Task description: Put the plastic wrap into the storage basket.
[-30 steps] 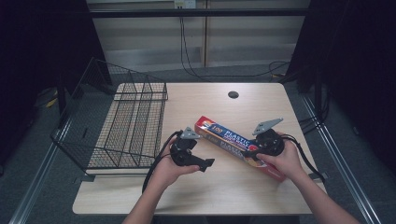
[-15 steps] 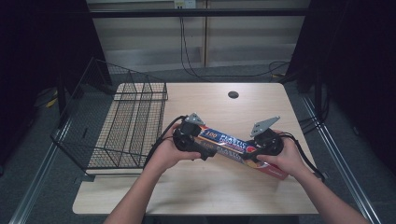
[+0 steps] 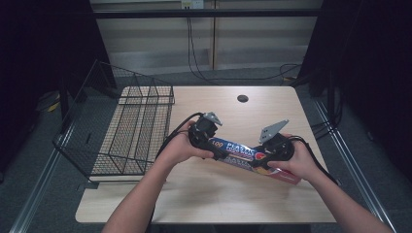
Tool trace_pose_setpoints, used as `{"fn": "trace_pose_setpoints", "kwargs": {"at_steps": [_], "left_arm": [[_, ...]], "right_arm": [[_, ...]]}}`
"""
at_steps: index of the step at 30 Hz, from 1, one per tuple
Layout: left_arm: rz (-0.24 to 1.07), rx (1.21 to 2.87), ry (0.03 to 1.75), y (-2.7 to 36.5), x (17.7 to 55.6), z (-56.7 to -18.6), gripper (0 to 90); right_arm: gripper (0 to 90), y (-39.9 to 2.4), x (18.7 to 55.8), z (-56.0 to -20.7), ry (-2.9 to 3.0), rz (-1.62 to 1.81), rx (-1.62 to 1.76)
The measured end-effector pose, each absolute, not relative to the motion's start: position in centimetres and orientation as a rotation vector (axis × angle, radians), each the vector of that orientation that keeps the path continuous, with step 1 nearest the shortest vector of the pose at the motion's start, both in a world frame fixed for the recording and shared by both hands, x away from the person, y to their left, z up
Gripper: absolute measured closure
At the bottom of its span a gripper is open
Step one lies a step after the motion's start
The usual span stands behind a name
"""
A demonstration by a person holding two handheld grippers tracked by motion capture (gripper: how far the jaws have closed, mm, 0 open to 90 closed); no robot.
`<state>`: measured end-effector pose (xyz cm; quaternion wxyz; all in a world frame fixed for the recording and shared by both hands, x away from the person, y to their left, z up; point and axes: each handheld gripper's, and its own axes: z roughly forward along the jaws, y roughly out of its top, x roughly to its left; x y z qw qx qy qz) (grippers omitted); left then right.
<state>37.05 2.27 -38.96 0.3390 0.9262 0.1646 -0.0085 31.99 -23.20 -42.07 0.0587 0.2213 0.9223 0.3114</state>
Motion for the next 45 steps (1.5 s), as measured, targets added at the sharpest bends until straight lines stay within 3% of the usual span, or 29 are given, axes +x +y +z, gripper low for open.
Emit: {"fn": "trace_pose_setpoints", "kwargs": {"at_steps": [7,10,27,31,35,37,38,39,40,42,45], "left_arm": [[-0.056,2.47,0.332,0.9,37.4,-39.1,11.1],[-0.07,2.509,0.25,0.4,37.5,-39.1,10.3],[-0.149,2.589,0.133,-1.7,37.3,-40.1,12.6],[-0.175,2.652,0.099,-2.2,37.1,-40.0,32.0],[-0.229,2.709,0.153,-2.5,36.9,-39.3,35.3],[-0.261,2.725,0.187,-2.4,36.6,-38.5,36.9],[-0.288,2.714,0.222,-2.2,36.6,-38.3,39.0],[-0.285,2.714,0.274,-2.1,36.5,-38.1,42.2],[-0.232,2.745,0.315,-1.8,36.6,-37.9,44.0],[-0.14,2.789,0.377,-1.0,37.0,-37.7,44.2],[-0.153,2.763,0.486,0.9,37.8,-37.1,44.2]], "right_arm": [[45.7,-23.1,32.2,-41.7,2.819,0.952,0.596],[45.7,-23.0,32.1,-41.5,2.829,0.942,0.558],[45.7,-22.3,32.2,-40.8,2.862,0.976,0.463],[45.7,-21.9,32.2,-40.2,2.878,1.005,0.437],[44.4,-22.0,32.3,-40.2,2.886,1.037,0.425],[41.6,-22.0,32.3,-40.2,2.88,1.073,0.399],[35.5,-22.0,32.3,-40.2,2.878,1.083,0.404],[22.7,-22.1,32.3,-40.0,2.839,1.111,0.452],[15.4,-22.3,32.4,-39.7,2.795,1.133,0.489],[10.7,-22.9,32.4,-39.1,2.714,1.147,0.579],[5.0,-23.8,32.3,-38.5,2.631,1.138,0.667]]}}
